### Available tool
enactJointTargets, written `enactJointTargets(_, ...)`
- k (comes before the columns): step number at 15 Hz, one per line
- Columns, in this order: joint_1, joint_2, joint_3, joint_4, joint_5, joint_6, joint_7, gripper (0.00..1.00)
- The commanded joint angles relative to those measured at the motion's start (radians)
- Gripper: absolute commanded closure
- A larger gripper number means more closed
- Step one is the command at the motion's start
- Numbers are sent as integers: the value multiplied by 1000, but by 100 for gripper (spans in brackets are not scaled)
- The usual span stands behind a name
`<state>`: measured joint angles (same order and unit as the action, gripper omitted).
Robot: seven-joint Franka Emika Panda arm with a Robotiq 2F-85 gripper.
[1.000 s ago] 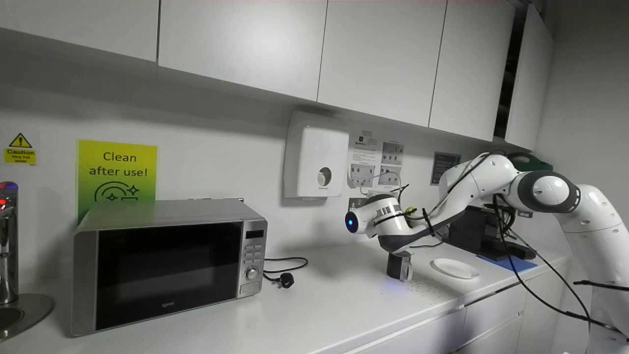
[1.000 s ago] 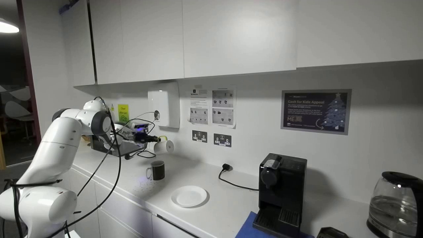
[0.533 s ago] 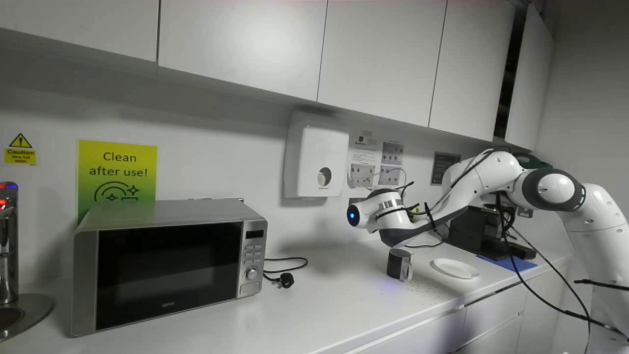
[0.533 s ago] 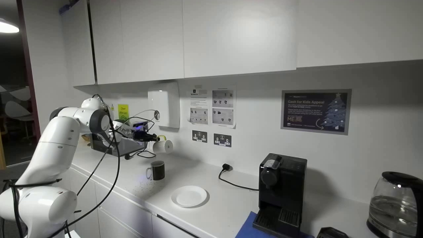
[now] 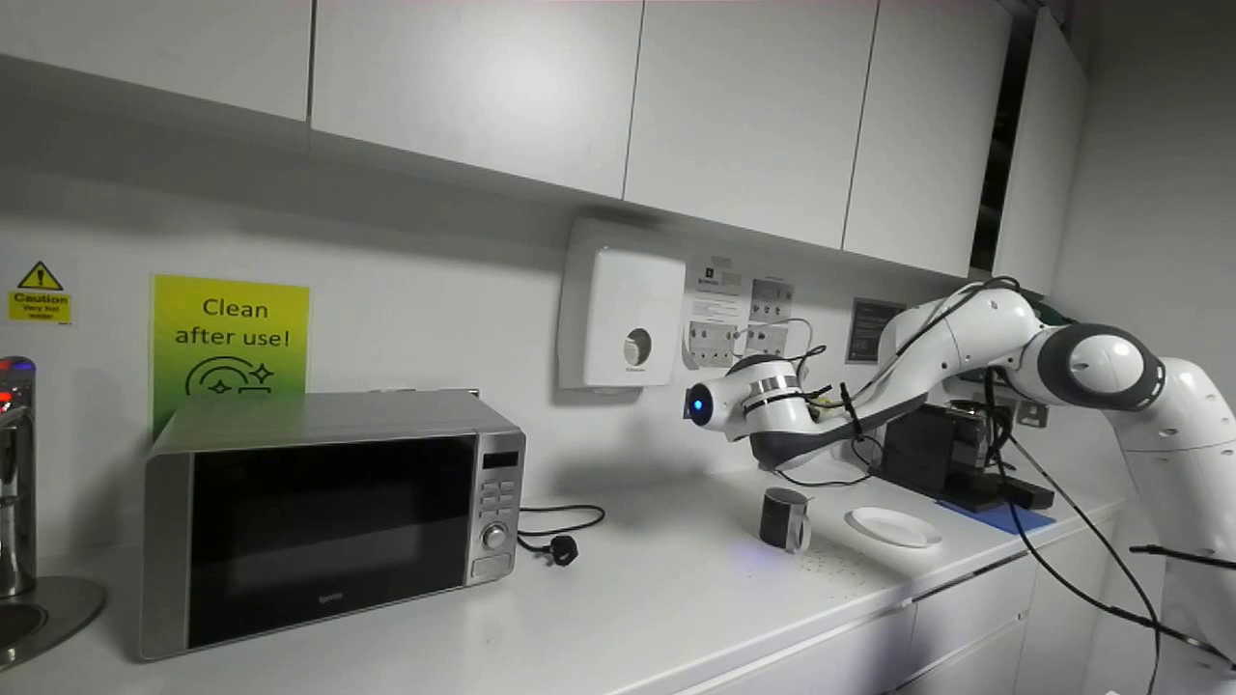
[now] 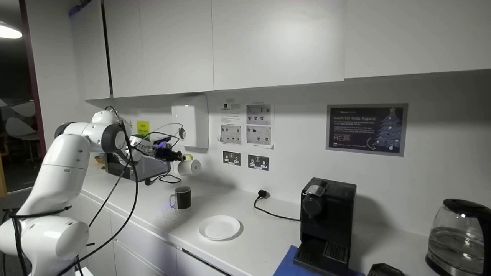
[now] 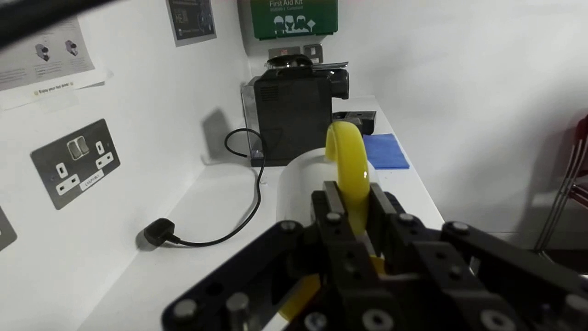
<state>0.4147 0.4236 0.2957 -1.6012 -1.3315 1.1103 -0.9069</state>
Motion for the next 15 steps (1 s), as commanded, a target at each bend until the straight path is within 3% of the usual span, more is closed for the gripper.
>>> enactJointTargets(1,-24,-77,7,-50,29,15,53,95)
enactJointTargets(9,-71,-128,3,-49,109,73,195,95)
enactJointTargets(15,-121,-168,-6,-60,194,184,321,95)
